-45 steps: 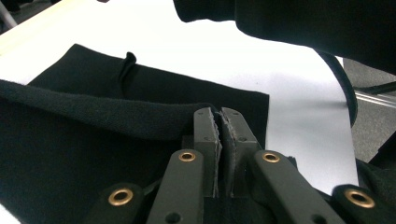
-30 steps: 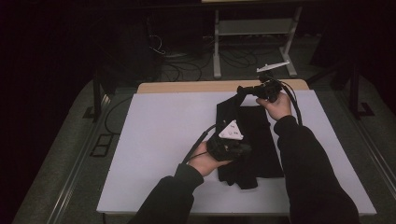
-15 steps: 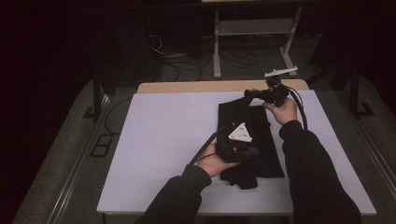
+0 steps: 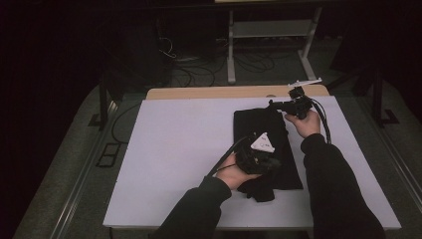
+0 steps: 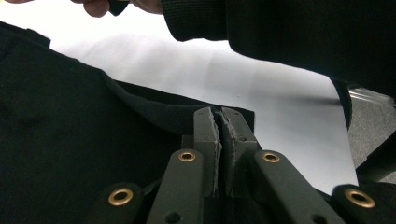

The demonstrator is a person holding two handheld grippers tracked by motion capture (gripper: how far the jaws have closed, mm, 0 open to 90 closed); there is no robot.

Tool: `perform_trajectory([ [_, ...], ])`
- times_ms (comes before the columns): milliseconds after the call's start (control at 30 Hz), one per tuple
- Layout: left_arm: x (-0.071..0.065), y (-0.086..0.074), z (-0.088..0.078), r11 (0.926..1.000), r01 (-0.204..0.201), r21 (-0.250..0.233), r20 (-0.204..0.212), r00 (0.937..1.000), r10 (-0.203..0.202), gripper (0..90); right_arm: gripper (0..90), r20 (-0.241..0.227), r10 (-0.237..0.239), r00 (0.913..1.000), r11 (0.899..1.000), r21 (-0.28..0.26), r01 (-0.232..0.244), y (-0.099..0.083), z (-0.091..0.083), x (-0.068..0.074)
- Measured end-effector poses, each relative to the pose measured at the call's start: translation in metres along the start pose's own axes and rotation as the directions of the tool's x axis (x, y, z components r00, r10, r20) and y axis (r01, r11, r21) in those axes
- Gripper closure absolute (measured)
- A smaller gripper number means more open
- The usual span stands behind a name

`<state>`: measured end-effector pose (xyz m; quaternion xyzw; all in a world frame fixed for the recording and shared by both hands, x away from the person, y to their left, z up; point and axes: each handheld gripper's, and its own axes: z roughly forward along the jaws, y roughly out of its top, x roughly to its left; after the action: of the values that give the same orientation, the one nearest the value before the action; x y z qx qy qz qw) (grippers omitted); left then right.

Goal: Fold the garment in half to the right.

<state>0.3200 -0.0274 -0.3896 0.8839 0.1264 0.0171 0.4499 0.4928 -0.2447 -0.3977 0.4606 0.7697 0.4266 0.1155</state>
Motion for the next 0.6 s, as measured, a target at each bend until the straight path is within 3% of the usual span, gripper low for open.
perform_trajectory([
  [600,-0.003,0.002,0.027,0.9997,0.015,0.021,0.026,0.9995,-0.016,84.0,88.4,0.035,0.039,0.9986,0.999,0.033,-0.040,-0.015,0.010,-0.015],
])
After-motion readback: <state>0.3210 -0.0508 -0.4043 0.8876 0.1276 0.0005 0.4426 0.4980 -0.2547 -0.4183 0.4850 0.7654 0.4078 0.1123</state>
